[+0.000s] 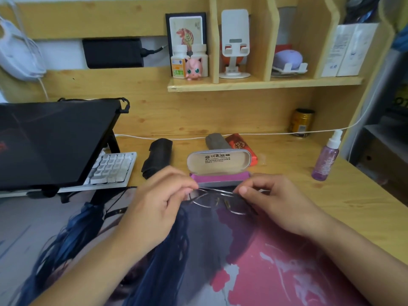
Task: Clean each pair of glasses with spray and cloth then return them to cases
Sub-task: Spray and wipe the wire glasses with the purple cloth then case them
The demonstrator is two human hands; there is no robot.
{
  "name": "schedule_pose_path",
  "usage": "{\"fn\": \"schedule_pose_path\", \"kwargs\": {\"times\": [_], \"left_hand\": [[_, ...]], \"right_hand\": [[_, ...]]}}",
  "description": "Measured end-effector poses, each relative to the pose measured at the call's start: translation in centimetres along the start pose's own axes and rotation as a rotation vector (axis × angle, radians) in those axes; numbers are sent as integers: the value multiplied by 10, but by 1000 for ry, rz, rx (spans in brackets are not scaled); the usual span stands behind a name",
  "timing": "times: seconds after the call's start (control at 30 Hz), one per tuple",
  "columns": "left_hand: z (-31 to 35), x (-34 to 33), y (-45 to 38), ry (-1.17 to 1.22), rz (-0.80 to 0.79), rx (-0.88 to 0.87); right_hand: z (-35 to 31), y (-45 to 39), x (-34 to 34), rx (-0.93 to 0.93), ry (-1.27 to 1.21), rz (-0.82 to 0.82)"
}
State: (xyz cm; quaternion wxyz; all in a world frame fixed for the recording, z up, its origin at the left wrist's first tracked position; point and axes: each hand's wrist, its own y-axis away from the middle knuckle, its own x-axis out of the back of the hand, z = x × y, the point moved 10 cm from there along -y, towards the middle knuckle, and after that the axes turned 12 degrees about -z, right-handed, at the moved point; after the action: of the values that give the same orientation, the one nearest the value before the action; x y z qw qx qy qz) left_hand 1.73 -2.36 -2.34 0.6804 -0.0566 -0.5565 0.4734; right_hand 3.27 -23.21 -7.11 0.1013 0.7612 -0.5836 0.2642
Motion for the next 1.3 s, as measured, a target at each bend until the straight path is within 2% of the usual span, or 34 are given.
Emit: {"fn": "schedule_pose_path", "kwargs": {"times": [0.1,0.23,0.3,0.37,0.43,0.53,0.57,0.63,0.73,0.83,0.9,1.03,1.17,1.3], "left_hand": [[-2,-19,1,23,-96,11],[-12,-32,3,107,-161,53],[-5,-30,3,95,-154,1],[7,-26,3,98,-123,-70],[1,-20,1,164,-37,-18],[-55,-22,-8,214,99,322],[-75,-29,-13,224,75,430],[-103,-51,-27,302,-76,551],[-107,-81,-39,354,-355,535],[-101,-83,-38,316,-384,476],[-90,-83,-34,266,-355,413],[-71,-90,-21,293,-324,359],[-78,-90,-16,355,-356,428],[-73,-91,-17,345,-371,395]], "right_hand": [[-9,1,-15,15,104,-118],[-14,3,-17,59,404,-191],[-17,5,-15,79,569,-201],[-27,8,-10,127,619,-189],[-39,10,2,197,594,-129],[-47,8,33,262,601,91],[-46,7,40,276,607,166],[-41,8,49,300,627,288],[-35,12,57,327,673,424],[-44,18,53,377,804,516],[-53,16,34,389,962,495],[-49,2,-21,395,1208,220],[-29,6,-28,327,1239,106],[-28,5,-34,266,1239,30]]}}
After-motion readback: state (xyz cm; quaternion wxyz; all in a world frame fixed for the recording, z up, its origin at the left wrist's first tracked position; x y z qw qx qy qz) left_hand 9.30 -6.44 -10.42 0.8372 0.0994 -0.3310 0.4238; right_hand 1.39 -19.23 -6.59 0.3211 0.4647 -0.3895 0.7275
